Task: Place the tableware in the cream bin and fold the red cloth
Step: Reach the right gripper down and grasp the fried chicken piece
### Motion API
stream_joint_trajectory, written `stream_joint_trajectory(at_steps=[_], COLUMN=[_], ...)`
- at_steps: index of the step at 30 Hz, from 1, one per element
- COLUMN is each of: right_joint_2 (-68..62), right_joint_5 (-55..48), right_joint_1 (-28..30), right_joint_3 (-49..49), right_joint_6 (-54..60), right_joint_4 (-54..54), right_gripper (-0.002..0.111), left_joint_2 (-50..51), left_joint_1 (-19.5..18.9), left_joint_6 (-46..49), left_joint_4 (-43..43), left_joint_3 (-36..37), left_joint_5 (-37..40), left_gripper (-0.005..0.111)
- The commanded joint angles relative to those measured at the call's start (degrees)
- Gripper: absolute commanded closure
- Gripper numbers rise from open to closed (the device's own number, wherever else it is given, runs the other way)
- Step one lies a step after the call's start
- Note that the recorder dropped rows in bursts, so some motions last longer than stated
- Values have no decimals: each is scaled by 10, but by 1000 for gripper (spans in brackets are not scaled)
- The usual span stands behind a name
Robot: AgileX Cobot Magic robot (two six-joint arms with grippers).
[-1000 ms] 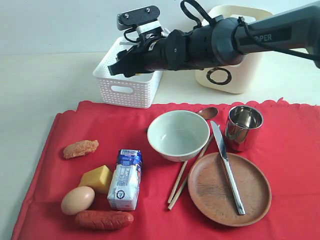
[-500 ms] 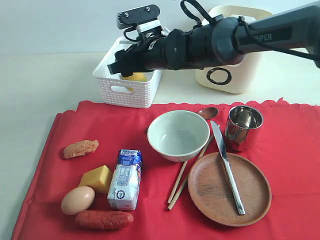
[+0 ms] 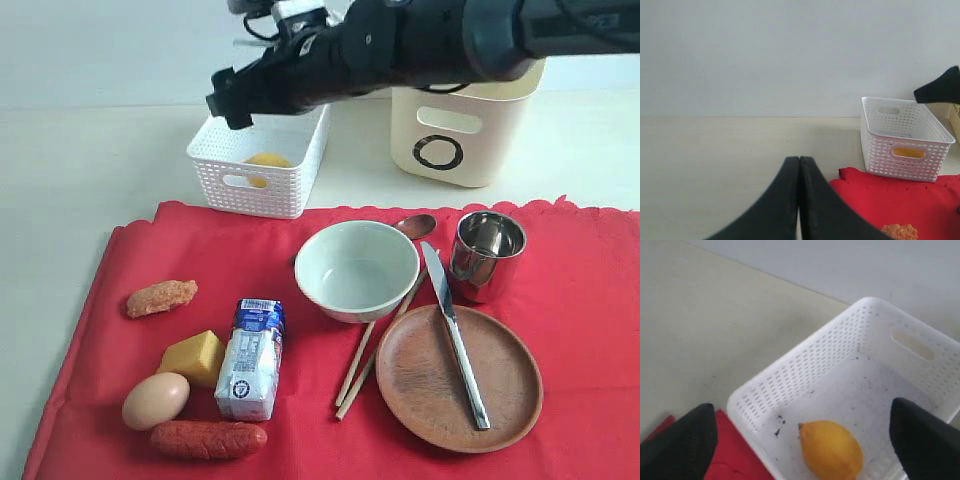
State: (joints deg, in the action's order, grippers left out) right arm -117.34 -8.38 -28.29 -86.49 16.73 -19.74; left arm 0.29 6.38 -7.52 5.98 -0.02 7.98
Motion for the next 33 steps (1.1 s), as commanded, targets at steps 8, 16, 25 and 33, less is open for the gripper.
stream_joint_trajectory(at_steps=[8, 16, 25, 33], right_joint_2=[25, -26, -79, -119], right_joint_5=[-131, -135, -135, -110], right_joint_1=[-80, -136, -156, -156], right_joint_3=[-4, -4, -4, -4], right_joint_6=[116, 168, 228, 230], right_joint_4=[3, 3, 2, 2], right_gripper=[20, 20, 20, 21], left_joint_2=[-3, -3, -3, -3], left_joint_1=[-1, -1, -1, -1], left_joint_6=[0, 0, -1, 0], left_joint_4=[-2, -2, -2, -2], left_joint_3=[0, 0, 0, 0], left_joint_5=[-1, -1, -1, -1], left_gripper=[106, 106, 106, 106])
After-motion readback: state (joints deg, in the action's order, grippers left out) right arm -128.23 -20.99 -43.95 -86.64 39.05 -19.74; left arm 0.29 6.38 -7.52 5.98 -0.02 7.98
